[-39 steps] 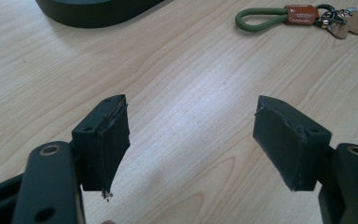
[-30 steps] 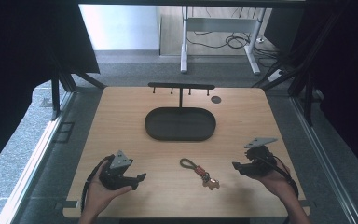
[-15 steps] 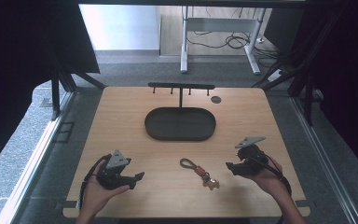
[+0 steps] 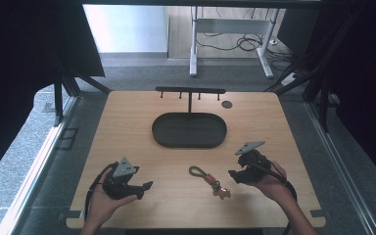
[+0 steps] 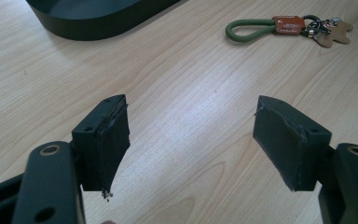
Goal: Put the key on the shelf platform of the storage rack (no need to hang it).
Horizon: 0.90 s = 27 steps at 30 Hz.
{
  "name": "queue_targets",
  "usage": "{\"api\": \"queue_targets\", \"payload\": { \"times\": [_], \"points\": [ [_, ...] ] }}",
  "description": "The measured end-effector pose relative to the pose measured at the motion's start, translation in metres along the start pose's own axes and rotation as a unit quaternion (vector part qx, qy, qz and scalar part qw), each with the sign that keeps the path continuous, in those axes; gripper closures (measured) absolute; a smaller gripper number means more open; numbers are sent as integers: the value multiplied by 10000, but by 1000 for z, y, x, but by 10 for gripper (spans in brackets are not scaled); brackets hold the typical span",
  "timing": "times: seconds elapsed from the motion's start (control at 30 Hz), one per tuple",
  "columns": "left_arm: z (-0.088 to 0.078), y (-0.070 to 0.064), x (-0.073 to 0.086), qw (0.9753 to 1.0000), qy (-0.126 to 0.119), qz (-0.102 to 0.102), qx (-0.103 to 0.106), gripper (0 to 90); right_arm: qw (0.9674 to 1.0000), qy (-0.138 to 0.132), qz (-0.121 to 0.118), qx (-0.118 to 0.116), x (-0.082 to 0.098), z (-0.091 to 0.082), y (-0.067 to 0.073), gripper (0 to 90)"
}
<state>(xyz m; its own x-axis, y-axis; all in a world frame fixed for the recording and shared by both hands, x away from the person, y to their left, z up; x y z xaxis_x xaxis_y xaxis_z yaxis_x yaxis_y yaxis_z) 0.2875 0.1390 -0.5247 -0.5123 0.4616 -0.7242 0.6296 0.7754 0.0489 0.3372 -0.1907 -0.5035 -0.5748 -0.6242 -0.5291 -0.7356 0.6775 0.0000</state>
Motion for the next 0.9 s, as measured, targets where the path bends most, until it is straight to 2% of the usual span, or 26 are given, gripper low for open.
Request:
{"api": "queue_targets", "payload": {
  "times": [0.33, 0.9],
  "points": [
    [1, 1, 1, 10000, 24, 8, 9, 275, 9997, 127, -171, -133, -12, 13, 13, 358],
    [2, 1, 2, 10000, 36, 2, 28, 275, 9984, 310, -376, -300, -18, 41, 32, 356]
  ]
}}
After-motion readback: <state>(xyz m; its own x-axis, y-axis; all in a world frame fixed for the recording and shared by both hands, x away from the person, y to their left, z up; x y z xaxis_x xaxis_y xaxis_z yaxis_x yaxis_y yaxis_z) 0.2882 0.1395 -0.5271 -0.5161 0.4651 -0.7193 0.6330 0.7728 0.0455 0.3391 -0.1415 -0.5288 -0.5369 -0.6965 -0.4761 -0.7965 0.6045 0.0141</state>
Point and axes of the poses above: each handheld gripper's, and its own axes: z roughly forward along the jaws, x roughly out of its underside, y roughly to its left, the point moved 8 cm from there along z, roughly forward along the jaws, and after that the axes turned 7 degrees about -x, right-handed, at the moved point
